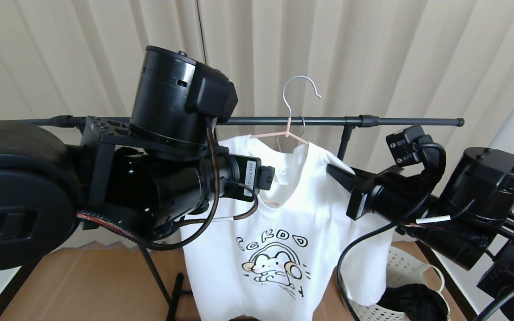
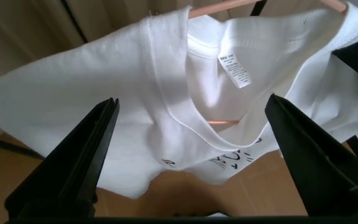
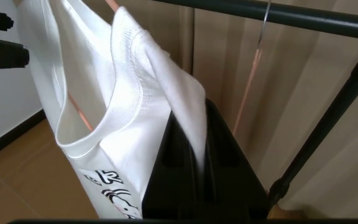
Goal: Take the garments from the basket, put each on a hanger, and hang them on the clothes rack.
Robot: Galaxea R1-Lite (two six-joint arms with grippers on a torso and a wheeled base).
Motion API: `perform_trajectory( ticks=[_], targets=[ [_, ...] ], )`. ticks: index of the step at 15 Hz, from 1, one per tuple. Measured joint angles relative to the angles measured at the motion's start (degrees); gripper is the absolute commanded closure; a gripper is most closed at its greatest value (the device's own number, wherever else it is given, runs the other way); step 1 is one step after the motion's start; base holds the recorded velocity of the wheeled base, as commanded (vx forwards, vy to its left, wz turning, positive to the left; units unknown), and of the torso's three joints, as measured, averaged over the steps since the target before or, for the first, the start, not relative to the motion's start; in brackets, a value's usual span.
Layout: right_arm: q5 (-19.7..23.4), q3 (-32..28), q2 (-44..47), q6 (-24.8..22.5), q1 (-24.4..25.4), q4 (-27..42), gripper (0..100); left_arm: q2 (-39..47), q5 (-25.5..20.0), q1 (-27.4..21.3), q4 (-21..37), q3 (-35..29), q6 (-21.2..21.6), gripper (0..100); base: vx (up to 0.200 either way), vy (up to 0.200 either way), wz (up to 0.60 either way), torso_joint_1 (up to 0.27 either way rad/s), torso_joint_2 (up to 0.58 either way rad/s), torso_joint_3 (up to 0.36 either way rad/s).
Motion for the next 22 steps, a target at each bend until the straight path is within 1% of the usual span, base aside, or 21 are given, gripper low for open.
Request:
perform_trajectory(
  ticks=[2, 3, 6, 8, 9, 10, 13, 15, 16, 18, 20, 21, 22],
  targets=[
    [0.96, 0.13, 0.3, 0.0, -0.85, -0.02, 100, -1.73, -0.16, 0.11, 0.05, 1.83, -0.02, 0, 0.0, 0.0, 0.0, 0.0, 0.0, 0.0],
    [2.77, 0.27, 0.41, 0.0, -1.27, -0.02, 100, -2.84, -0.35, 0.35, 0.05, 2.66, 0.0, 0, 0.0, 0.0, 0.0, 0.0, 0.0, 0.0],
    [4.74, 1.18, 0.49, -0.06, -2.23, -0.06, 100, -6.84, -1.56, 2.76, 0.0, 6.02, 0.61, 0, 0.0, 0.0, 0.0, 0.0, 0.0, 0.0],
    [5.51, 1.55, 0.44, -0.09, -2.95, -0.09, 100, -9.98, -5.67, 5.95, 0.0, 9.74, 0.94, 0, 0.0, 0.0, 0.0, 0.0, 0.0, 0.0],
    [6.92, 1.71, 0.4, -0.09, -3.45, -0.11, 100, -11.33, -8.34, 7.38, -0.01, 11.3, 1.23, 0, 0.0, 0.0, 0.0, 0.0, 0.0, 0.0],
    [8.29, 2.04, 0.27, -0.09, -4.16, -0.13, 100, -12.82, -12.81, 9.97, -0.04, 13.21, 1.84, 0, 0.0, 0.0, 0.0, 0.0, 0.0, 0.0],
    [13.23, 3.3, -0.85, -0.17, -6.34, -0.2, 100, -17.07, -30.99, 20.77, -1.89, 19.27, 5.14, 0, 0.0, 0.0, 0.0, 0.0, 0.0, 0.0],
    [16.26, 3.86, -1.93, -0.17, -8.24, -0.22, 100, -18.44, -39.29, 27.22, -4.73, 22.53, 6.96, 0, 0.0, 0.0, 0.0, 0.0, 0.0, 0.0],
    [17.85, 4.13, -2.38, -0.16, -9.4, -0.24, 100, -18.63, -42.11, 29.55, -6.23, 24.06, 7.39, 0, 0.0, 0.0, 0.0, 0.0, 0.0, 0.0],
    [21.14, 4.66, -3.39, -0.17, -10.89, -0.22, 100, -18.03, -44.13, 31.63, -7.88, 25.59, 7.51, 0, 0.0, 0.0, 0.0, 0.0, 0.0, 0.0],
    [24.69, 5.55, -4.74, -0.28, -12.4, -0.24, 100, -16.1, -44.59, 32.33, -10.05, 26.19, 7.51, 0, 0.0, 0.0, 0.0, 0.0, 0.0, 0.0],
    [26.0, 5.92, -5.33, -0.33, -12.85, -0.22, 100, -14.93, -44.61, 32.41, -10.92, 26.3, 7.51, 0, 0.0, 0.0, 0.0, 0.0, 0.0, 0.0],
    [26.42, 6.14, -5.85, -0.33, -13.23, -0.24, 100, -13.76, -44.63, 32.44, -11.74, 26.44, 7.51, 0, 0.0, 0.0, 0.0, 0.0, 0.0, 0.0]
  ],
)
